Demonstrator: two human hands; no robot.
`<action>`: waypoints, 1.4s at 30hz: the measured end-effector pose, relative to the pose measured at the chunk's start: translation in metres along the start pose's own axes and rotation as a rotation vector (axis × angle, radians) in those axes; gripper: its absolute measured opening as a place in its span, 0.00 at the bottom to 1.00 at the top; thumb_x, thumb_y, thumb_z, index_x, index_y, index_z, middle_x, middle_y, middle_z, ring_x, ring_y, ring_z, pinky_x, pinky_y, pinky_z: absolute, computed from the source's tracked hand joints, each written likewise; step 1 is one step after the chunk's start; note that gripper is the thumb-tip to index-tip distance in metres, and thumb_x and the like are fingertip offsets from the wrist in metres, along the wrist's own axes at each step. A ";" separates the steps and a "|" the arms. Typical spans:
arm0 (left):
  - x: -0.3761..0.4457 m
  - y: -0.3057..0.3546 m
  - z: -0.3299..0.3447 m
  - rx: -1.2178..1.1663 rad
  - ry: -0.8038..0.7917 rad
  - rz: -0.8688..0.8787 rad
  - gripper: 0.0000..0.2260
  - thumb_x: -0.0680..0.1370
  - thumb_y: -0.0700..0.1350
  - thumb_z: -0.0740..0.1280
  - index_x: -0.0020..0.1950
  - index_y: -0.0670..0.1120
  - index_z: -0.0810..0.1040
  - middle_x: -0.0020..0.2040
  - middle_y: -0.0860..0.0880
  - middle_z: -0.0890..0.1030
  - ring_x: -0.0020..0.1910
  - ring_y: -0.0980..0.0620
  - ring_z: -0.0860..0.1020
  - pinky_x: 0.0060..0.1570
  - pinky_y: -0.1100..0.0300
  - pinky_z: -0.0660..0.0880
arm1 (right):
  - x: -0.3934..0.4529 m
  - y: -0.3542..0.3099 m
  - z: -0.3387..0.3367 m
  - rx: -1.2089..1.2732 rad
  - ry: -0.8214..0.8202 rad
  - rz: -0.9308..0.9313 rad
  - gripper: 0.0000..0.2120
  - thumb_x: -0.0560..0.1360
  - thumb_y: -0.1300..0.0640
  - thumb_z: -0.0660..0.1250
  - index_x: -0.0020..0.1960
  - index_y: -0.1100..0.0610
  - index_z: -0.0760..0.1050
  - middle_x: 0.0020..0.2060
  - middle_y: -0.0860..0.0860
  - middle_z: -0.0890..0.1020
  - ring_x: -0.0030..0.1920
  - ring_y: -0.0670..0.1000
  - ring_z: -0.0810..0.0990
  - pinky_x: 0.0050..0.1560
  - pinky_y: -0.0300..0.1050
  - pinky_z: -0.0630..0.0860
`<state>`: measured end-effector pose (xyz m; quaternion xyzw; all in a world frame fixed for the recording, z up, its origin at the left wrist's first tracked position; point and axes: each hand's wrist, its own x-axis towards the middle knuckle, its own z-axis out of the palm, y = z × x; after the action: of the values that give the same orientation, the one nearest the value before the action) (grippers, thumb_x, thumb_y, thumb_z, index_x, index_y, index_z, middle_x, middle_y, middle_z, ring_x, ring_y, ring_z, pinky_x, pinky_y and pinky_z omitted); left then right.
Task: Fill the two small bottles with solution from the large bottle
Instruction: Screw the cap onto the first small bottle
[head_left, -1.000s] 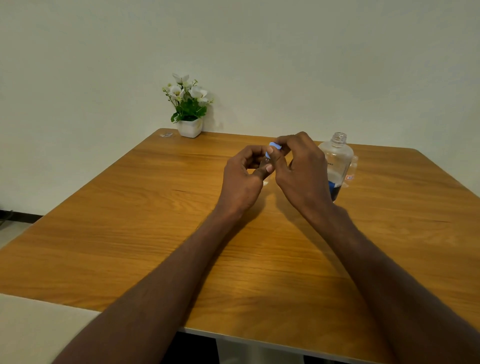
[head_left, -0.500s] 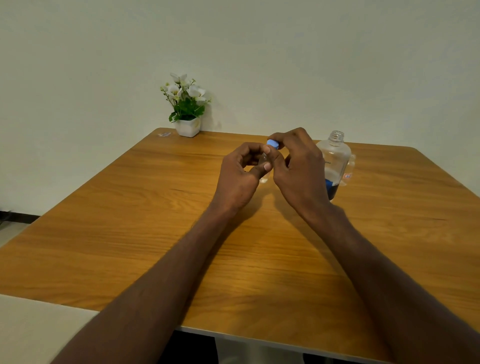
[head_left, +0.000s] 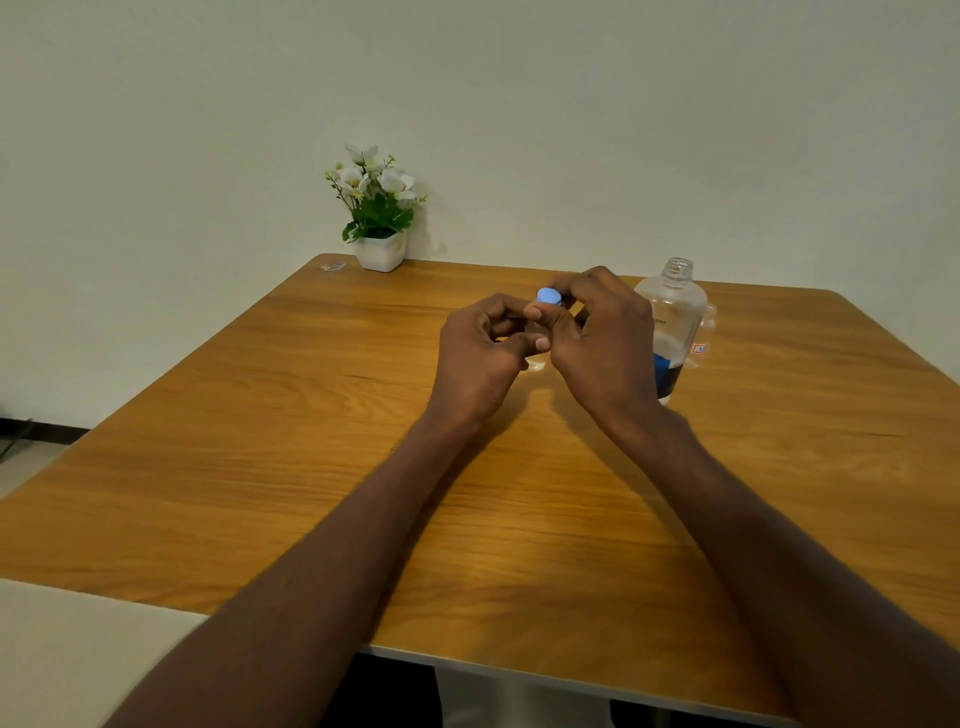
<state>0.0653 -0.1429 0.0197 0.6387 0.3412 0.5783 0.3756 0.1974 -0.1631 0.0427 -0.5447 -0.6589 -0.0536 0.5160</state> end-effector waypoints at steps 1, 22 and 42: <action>-0.001 0.000 0.001 0.008 0.007 -0.002 0.10 0.75 0.30 0.72 0.54 0.39 0.83 0.44 0.47 0.87 0.41 0.55 0.85 0.38 0.63 0.78 | -0.001 -0.001 0.001 -0.017 0.002 0.014 0.12 0.77 0.59 0.76 0.59 0.59 0.84 0.53 0.54 0.85 0.50 0.50 0.80 0.48 0.40 0.73; -0.002 -0.009 -0.001 0.462 0.045 0.028 0.06 0.76 0.37 0.75 0.49 0.46 0.82 0.42 0.52 0.83 0.39 0.59 0.80 0.36 0.70 0.73 | -0.011 -0.002 0.015 -0.082 -0.153 0.105 0.13 0.82 0.54 0.69 0.64 0.56 0.82 0.57 0.51 0.79 0.50 0.44 0.75 0.44 0.31 0.67; 0.003 -0.008 -0.007 0.626 -0.001 0.180 0.18 0.75 0.44 0.75 0.64 0.48 0.78 0.60 0.52 0.78 0.55 0.57 0.76 0.46 0.59 0.76 | -0.011 -0.004 0.012 -0.070 -0.148 0.094 0.21 0.83 0.45 0.66 0.73 0.53 0.74 0.68 0.51 0.73 0.63 0.50 0.79 0.55 0.40 0.72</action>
<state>0.0582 -0.1358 0.0142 0.7510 0.4445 0.4760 0.1088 0.1852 -0.1641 0.0307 -0.5951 -0.6669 -0.0119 0.4483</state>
